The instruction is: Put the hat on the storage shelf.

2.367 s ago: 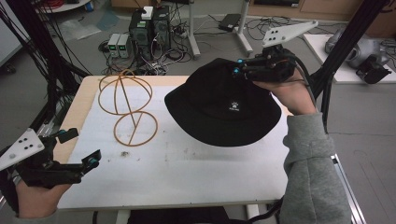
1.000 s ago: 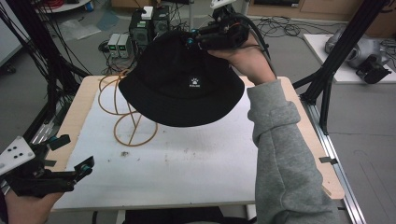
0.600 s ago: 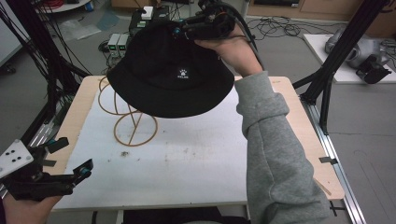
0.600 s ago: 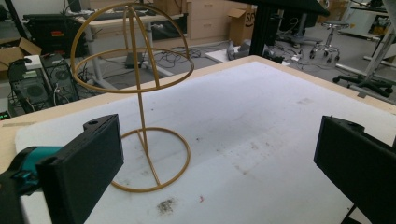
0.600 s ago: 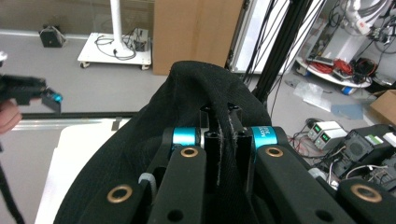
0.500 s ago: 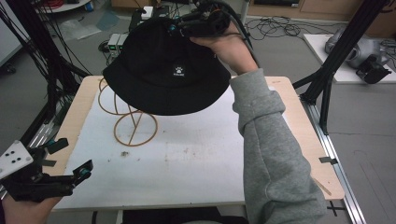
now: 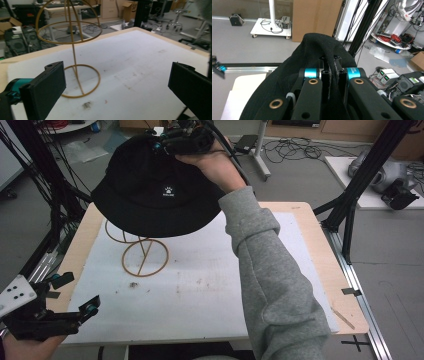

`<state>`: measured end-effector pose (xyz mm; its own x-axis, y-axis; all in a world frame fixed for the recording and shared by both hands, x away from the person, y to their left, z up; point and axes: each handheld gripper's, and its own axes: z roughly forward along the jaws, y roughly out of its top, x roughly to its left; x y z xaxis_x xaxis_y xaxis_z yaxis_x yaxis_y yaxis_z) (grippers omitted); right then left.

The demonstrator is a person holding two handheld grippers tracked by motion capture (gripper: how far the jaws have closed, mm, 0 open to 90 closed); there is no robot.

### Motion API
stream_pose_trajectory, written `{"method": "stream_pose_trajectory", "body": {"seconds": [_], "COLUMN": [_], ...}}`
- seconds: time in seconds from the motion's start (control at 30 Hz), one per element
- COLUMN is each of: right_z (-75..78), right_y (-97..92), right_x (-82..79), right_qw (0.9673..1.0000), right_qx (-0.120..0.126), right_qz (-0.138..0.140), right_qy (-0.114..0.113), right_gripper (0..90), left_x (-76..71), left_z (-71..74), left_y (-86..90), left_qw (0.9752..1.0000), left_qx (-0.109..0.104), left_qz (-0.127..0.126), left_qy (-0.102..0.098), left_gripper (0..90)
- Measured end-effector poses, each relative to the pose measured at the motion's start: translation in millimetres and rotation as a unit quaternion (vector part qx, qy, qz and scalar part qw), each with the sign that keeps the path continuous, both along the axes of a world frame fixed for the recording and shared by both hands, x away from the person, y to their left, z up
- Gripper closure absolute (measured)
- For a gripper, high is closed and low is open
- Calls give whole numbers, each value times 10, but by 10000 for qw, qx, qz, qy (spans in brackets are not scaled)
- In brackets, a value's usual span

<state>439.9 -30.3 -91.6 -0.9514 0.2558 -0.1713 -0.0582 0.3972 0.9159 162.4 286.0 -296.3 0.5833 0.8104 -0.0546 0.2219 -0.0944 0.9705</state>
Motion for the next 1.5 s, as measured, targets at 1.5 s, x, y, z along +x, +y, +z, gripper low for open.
{"method": "stream_pose_trajectory", "body": {"seconds": [1.5], "right_z": [-688], "right_y": [1039], "right_x": [328], "right_qw": [9986], "right_qx": [-295], "right_qz": [160], "right_qy": [398], "right_gripper": [876], "left_x": [-50], "left_z": [20], "left_y": [62], "left_qw": [10000], "left_qx": [-39], "left_qz": [66], "left_qy": [-53], "left_gripper": [17]}}
